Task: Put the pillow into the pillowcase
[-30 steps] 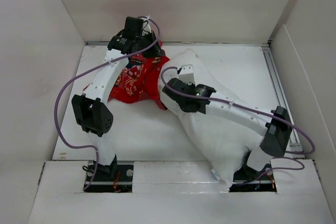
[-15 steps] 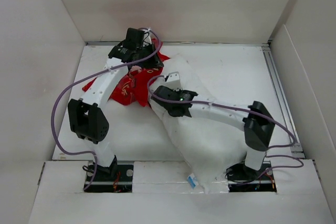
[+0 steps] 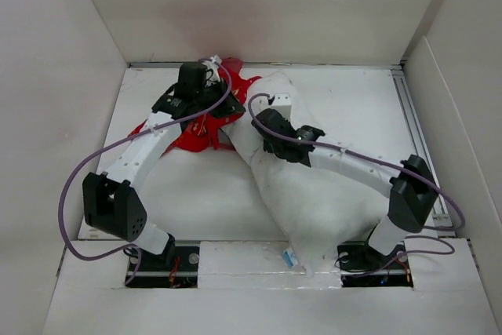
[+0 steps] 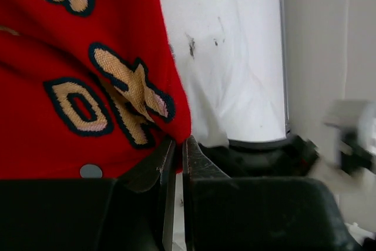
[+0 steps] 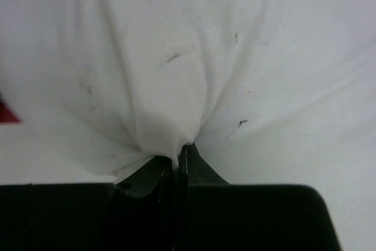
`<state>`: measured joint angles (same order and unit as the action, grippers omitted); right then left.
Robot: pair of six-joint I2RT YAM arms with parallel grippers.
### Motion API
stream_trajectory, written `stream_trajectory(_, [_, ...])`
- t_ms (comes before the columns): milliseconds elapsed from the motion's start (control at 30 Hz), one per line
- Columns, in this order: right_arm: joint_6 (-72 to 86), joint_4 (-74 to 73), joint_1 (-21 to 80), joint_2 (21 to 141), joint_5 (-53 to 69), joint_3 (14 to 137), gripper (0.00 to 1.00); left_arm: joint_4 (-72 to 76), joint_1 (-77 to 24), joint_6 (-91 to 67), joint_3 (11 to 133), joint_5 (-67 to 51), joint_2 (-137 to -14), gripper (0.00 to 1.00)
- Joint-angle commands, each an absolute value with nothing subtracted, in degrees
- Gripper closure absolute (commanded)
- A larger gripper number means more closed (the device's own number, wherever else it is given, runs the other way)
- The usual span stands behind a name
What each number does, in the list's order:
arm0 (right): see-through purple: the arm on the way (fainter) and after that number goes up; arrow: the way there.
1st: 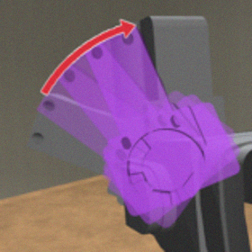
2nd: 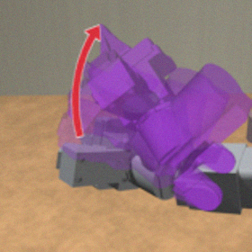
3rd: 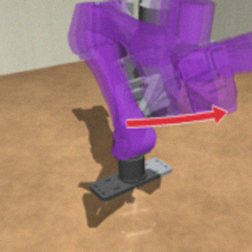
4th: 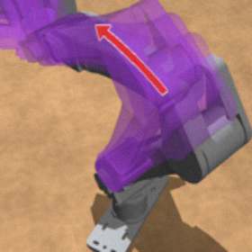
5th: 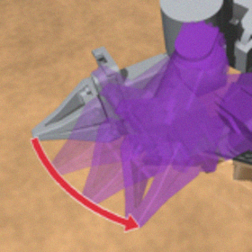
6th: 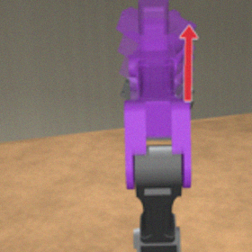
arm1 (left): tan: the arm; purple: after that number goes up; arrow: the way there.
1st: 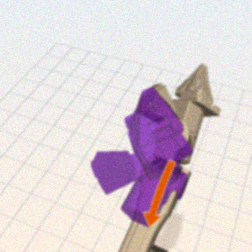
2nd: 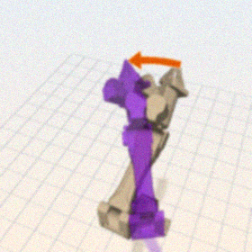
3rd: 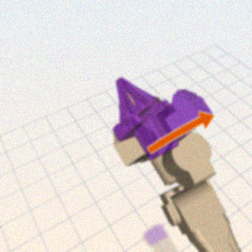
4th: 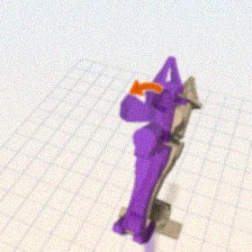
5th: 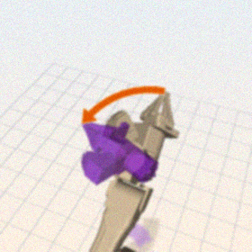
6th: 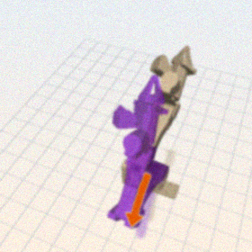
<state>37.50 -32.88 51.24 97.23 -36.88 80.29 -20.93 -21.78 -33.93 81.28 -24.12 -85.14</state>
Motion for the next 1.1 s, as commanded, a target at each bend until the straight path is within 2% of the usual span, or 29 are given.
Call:
stream_trajectory(0, [25.5,-17.0,54.3,92.7,-22.2,74.6,0.94,-13.9,-22.6,-36.3,76.2,-29.2,-85.7,1.0])
stream_trajectory(33, [24.6,-13.8,55.6,91.6,-19.9,72.9,0.81,-13.2,-22.6,-36.3,74.7,-27.8,-85.7,1.0])
stream_trajectory(100, [22.6,-13.1,55.6,87.6,-17.2,68.5,0.12,-12.5,-22.6,-36.3,73.4,-26.6,-85.7,1.0])
stream_trajectory(133, [22.6,-13.1,55.6,86.0,-15.9,67.4,0.0,-12.5,-22.6,-35.8,73.4,-25.4,-85.7,1.0])
stream_trajectory(233, [23.8,-15.7,53.0,78.3,-15.4,64.8,0.0,-13.9,-22.6,-35.2,73.4,-23.0,-85.7,1.0])
stream_trajectory(333, [25.1,-15.0,41.8,72.7,-9.1,63.5,0.0,-14.5,-22.6,-35.2,72.3,-20.9,-85.1,1.0])
stream_trajectory(400, [24.6,-13.0,33.2,73.2,-2.4,64.2,0.0,-15.3,-22.6,-35.2,71.7,-18.7,-84.6,1.0])
stream_trajectory(533, [21.1,-13.8,26.1,84.6,-0.5,77.3,0.0,-15.8,-22.6,-35.2,70.2,-16.0,-82.4,1.0])
stream_trajectory(667, [20.6,-15.4,21.8,104.6,13.6,90.0,0.0,-17.4,-22.6,-34.5,70.2,-14.9,-81.9,1.0])
stream_trajectory(733, [21.1,-14.0,21.1,108.6,22.4,92.4,0.0,-17.4,-22.6,-33.8,70.7,-14.9,-81.9,1.0])
stream_trajectory(900, [23.6,-9.3,23.5,112.1,26.5,92.4,0.0,-19.3,-22.6,-31.6,73.9,-14.3,-83.2,1.0])
stream_trajectory(1000, [25.2,-5.0,23.5,111.1,31.6,89.4,0.45,-20.0,-22.6,-31.1,77.0,-14.3,-83.8,1.0])
stream_trajectory(1033, [26.7,-2.8,23.5,108.2,32.6,87.6,0.99,-20.7,-22.6,-31.1,78.0,-14.3,-85.0,1.0])
stream_trajectory(1067, [26.7,0.9,22.9,106.2,32.6,85.6,1.0,-21.8,-22.6,-31.1,79.1,-13.7,-85.5,1.0])
